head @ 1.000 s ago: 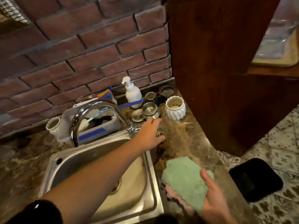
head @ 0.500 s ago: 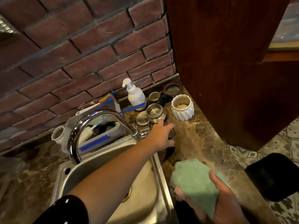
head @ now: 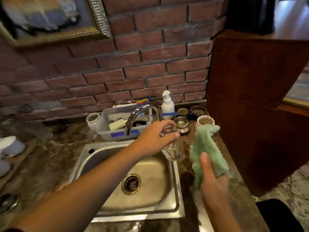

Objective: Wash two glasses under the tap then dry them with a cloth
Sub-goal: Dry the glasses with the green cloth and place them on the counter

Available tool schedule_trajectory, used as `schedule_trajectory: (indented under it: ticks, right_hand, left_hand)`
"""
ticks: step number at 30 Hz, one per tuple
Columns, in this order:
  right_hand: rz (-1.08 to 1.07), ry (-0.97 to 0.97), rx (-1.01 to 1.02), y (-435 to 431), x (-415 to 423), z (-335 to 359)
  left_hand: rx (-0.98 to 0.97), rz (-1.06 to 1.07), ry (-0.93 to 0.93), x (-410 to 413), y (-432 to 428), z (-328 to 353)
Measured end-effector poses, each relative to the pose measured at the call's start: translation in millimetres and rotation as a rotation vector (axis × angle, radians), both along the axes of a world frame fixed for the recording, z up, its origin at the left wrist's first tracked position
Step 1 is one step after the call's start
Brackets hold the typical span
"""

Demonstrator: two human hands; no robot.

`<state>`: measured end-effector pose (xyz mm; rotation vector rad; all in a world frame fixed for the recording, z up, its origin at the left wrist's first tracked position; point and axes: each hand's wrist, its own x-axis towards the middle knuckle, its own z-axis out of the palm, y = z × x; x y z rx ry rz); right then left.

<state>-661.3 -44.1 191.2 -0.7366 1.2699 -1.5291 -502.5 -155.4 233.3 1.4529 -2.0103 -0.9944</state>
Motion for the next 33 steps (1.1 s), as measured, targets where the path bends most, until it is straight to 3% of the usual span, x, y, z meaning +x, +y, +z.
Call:
schedule_trajectory:
  ticks: [2, 5, 7, 14, 19, 22, 25, 28, 33]
  right_hand:
    - [0.076, 0.263, -0.212, 11, 28, 17]
    - [0.223, 0.813, -0.520, 15, 65, 25]
    - [0.243, 0.930, -0.589, 17, 83, 26]
    - [0.436, 0.498, -0.405, 34, 132, 57]
    - [0.690, 0.116, -0.134, 43, 158, 68]
    - [0.847, -0.197, -0.052, 50, 169, 59]
    - [0.884, -0.338, -0.005, 61, 182, 55]
    - [0.796, -0.155, -0.108, 65, 190, 64]
    - [0.537, 0.626, -0.288, 64, 196, 72]
  left_hand:
    - [-0.034, 0.033, 0.077, 17, 19, 16]
    - [-0.075, 0.091, 0.207, 40, 46, 35]
    - [-0.089, 0.142, 0.246, 55, 62, 41]
    - [-0.163, 0.226, 0.318, 113, 116, 55]
    - [-0.415, 0.025, 0.222, 155, 140, 69]
    - [-0.474, -0.090, 0.194, 177, 147, 67]
    - [-0.488, -0.124, 0.187, 191, 151, 67]
    - [-0.388, -0.123, 0.170, 201, 149, 63]
    - [-0.189, 0.122, 0.140, 186, 149, 53]
